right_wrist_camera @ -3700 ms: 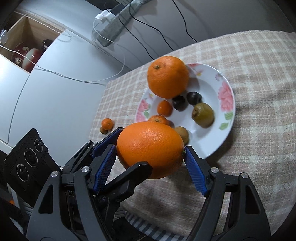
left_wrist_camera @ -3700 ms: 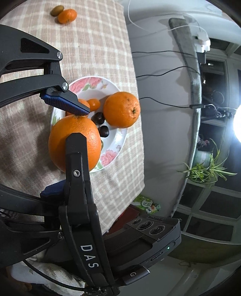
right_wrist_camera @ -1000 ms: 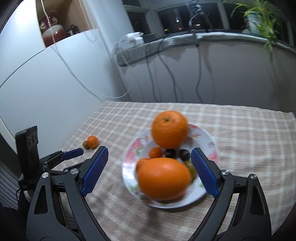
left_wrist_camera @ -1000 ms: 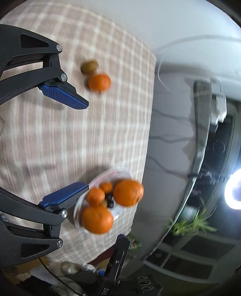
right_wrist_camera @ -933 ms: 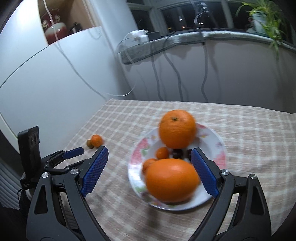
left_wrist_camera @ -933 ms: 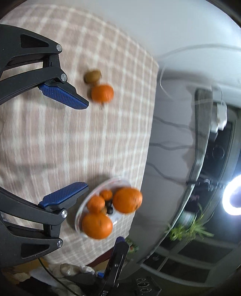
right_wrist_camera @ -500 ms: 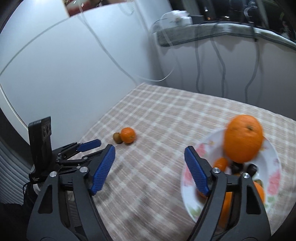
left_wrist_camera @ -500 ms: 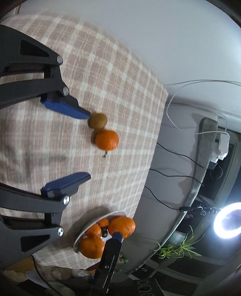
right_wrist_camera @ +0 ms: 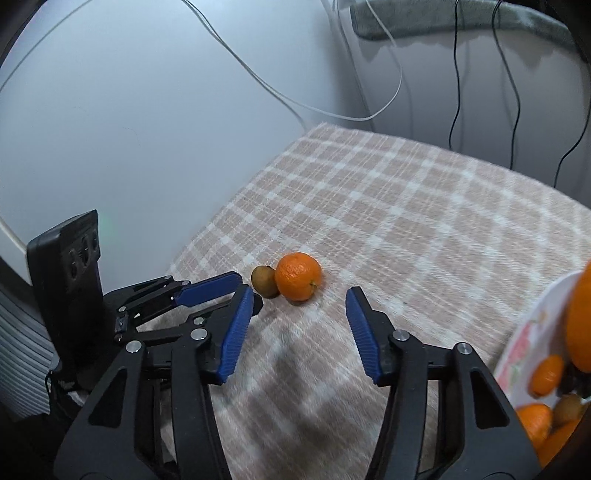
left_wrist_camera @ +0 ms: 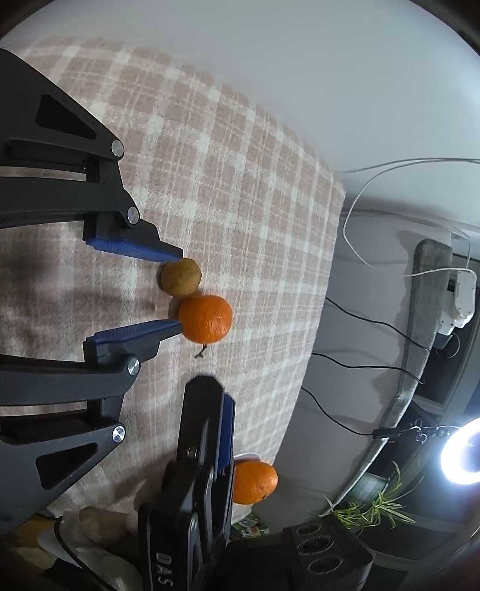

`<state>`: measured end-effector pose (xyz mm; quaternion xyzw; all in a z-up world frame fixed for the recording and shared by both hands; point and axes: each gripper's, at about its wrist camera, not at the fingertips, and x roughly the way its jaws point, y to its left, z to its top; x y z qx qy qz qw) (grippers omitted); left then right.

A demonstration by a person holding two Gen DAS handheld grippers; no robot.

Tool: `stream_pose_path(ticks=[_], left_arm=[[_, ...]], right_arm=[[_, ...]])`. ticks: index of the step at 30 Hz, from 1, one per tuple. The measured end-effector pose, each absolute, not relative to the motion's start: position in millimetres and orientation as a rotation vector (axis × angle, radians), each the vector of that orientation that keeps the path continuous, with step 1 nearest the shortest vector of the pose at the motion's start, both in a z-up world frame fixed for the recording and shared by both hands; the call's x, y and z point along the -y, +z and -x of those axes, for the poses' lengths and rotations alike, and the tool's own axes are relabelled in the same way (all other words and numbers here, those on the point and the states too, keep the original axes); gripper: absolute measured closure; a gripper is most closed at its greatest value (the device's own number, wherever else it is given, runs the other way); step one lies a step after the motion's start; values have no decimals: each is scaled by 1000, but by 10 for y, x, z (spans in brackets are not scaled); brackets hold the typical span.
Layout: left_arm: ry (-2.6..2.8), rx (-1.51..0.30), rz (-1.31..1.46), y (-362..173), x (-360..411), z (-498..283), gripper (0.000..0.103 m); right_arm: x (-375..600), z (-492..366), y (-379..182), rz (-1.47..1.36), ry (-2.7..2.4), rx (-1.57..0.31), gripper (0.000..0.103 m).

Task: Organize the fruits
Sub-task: 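Grasp the brown kiwi with the left tool while the right tool grasps the small tangerine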

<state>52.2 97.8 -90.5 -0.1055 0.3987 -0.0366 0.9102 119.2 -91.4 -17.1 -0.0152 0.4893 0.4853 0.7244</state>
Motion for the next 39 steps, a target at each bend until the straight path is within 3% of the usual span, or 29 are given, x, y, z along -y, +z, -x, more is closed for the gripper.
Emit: stream_pose_path(ticks=[8, 18, 22, 39], left_arm=[[-79, -841, 224, -972, -1031, -590, 75], [-94, -859, 233, -1035, -1054, -661, 78], [-93, -859, 238, -1034, -1064, -668, 80], [-102, -797, 229, -835, -998, -490, 80]], right_arm=[[680, -1310, -342, 4, 1070, -1144, 56], [533, -1360, -518, 13, 1078, -1194, 57], [519, -1370, -548, -6, 1092, -1208, 65], [699, -1232, -271, 38, 1071, -1087, 67]])
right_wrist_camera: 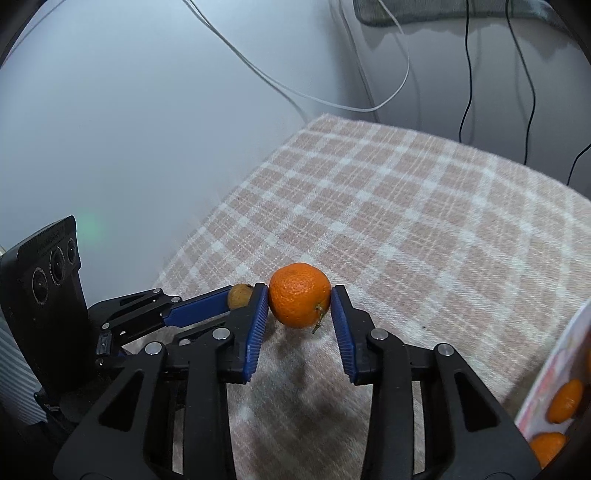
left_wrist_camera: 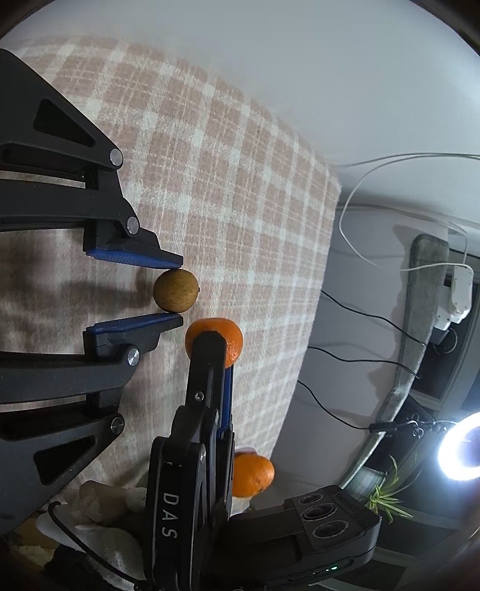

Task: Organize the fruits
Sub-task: 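Grasp the brown kiwi with the left tool while the right tool grasps the small tangerine, then carry the kiwi with the left tool while the right tool carries the tangerine over the plate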

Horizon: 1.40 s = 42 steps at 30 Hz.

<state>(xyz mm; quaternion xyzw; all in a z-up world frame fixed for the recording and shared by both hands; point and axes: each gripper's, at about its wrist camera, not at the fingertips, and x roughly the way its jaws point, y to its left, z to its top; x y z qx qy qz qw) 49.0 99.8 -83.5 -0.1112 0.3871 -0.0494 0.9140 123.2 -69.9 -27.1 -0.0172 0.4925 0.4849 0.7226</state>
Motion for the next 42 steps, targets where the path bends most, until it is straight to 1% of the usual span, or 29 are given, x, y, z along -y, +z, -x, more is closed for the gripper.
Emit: stream_pose_path(ticks=[12, 21, 35, 42], left_arm=[[-164, -716, 208, -495, -693, -365, 80], [-237, -681, 170, -321, -368, -361, 80], [-343, -689, 156, -322, 112, -475, 80], [-381, -701, 143, -336, 313, -574, 80]], right_arm=[[1103, -1050, 124, 86, 1046, -932, 67], [1619, -1134, 298, 52, 982, -864, 67], [2606, -1299, 541, -33, 840, -808, 67], [3074, -1420, 497, -63, 741, -815, 67]])
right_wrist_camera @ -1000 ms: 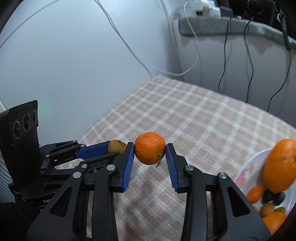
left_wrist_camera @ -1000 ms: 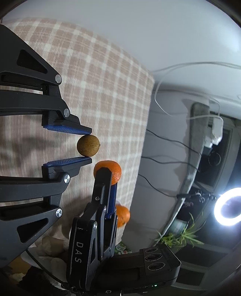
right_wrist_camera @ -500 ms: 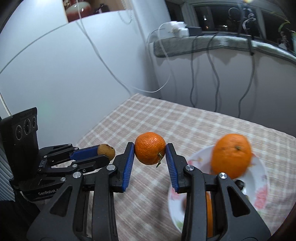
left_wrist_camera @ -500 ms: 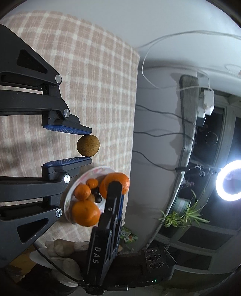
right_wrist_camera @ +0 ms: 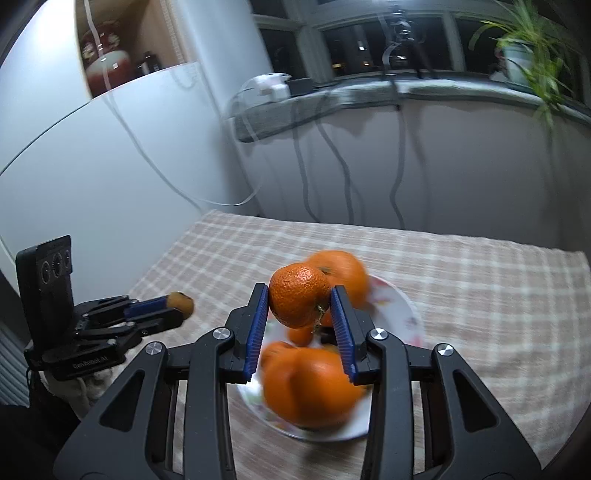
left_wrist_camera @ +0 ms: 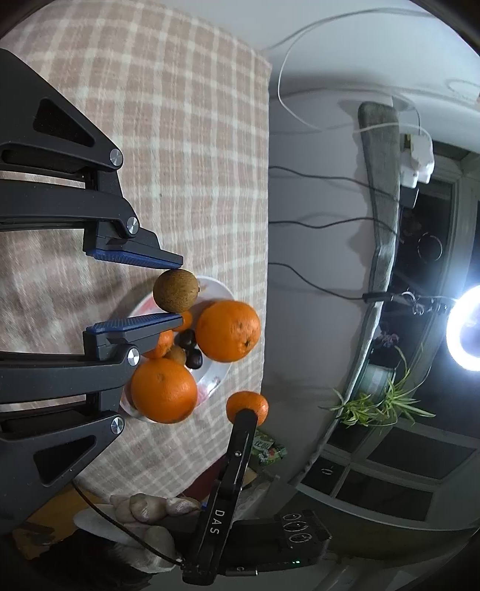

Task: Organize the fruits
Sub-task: 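Carry the kiwi with the left tool while the right tool carries the tangerine over the plate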

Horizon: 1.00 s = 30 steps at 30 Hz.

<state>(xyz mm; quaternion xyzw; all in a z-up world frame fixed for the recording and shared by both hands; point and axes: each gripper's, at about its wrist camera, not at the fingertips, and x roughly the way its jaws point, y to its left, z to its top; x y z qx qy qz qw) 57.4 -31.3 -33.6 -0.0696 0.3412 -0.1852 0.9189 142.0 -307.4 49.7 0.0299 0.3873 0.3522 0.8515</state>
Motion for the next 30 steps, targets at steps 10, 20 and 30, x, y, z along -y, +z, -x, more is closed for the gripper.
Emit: stream_pose_path(ticks=[10, 20, 30], left_arm=[[-419, -737, 113, -438, 611, -792, 80], [-407, -777, 81, -548, 714, -956, 80], [-404, -776, 79, -561, 715, -987, 80]], right_arm=[[3468, -1586, 276, -83, 652, -863, 67], [3483, -1689, 15, -93, 655, -925, 67], [3462, -1691, -38, -106, 665, -941, 67]])
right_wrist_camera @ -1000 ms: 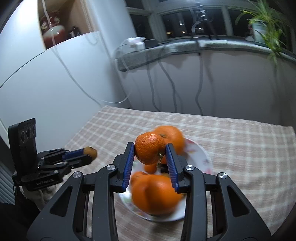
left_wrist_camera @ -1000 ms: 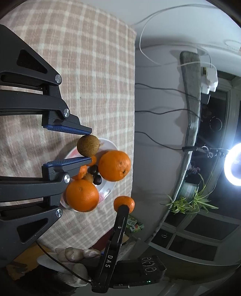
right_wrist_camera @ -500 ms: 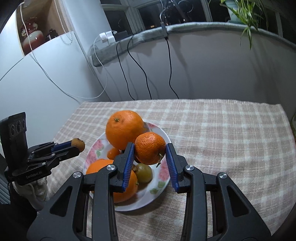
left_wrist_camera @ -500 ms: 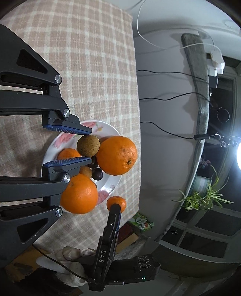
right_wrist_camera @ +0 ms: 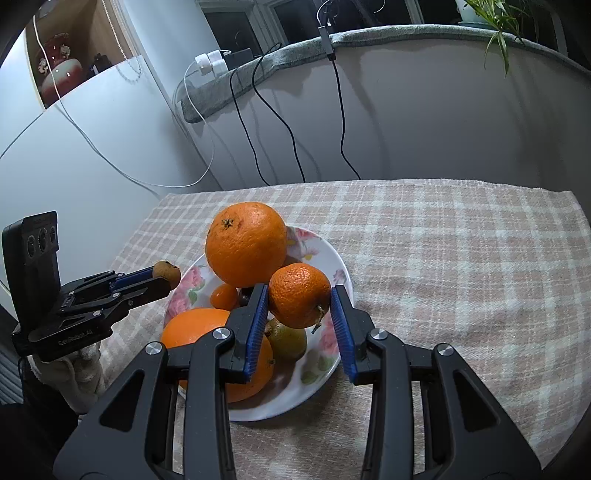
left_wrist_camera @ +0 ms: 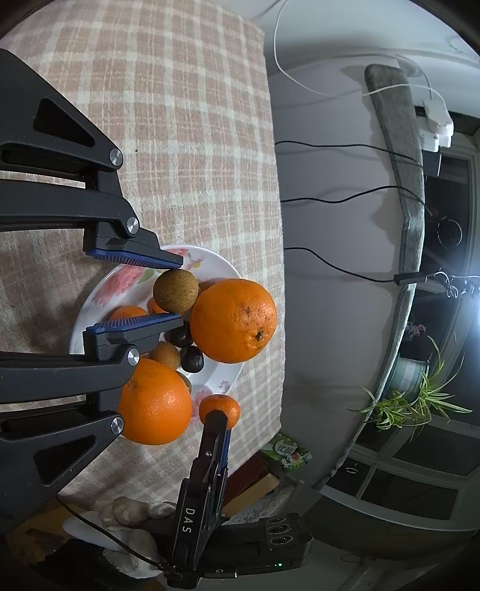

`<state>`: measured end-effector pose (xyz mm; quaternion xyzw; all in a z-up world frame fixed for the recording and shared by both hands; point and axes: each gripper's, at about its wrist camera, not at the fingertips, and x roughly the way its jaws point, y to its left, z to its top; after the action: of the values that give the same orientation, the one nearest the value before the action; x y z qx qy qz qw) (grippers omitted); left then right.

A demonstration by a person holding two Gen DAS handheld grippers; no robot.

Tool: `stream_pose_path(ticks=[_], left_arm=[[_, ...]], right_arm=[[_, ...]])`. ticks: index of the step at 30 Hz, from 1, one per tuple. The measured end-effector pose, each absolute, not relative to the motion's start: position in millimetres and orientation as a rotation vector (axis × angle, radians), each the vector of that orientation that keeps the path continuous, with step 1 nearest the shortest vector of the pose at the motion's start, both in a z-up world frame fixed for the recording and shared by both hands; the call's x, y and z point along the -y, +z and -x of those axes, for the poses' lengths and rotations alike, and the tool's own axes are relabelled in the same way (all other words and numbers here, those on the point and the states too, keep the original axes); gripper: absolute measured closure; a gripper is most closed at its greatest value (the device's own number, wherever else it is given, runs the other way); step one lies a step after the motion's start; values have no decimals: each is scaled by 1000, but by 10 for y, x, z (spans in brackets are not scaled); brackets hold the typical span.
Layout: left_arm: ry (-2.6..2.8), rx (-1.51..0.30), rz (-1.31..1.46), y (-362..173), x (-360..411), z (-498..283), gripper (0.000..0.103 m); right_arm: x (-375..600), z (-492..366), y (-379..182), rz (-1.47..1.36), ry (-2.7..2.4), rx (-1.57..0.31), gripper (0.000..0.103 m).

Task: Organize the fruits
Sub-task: 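Carry the kiwi with the left tool while the right tool carries the tangerine over the plate, then open the left tool over the plate while the right tool releases the tangerine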

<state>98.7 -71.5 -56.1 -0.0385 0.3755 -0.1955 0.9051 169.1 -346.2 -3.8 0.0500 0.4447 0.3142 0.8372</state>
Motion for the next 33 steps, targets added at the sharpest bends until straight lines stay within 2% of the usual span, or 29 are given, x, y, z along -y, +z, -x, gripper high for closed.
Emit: stream_pose_path(ticks=[27, 28, 29, 33], left_arm=[[-411, -774, 60, -546, 755, -983, 79], [-411, -773, 60, -546, 758, -983, 77], [-411, -772, 60, -545, 759, -985, 70], [-410, -769, 58, -542, 759, -989, 68]], right_arm=[[3449, -1711, -82, -103, 660, -971, 65], [3452, -1711, -83, -105, 659, -972, 60], [3462, -1709, -82, -110, 658, -972, 53], [3486, -1696, -58, -121, 649, -964, 51]])
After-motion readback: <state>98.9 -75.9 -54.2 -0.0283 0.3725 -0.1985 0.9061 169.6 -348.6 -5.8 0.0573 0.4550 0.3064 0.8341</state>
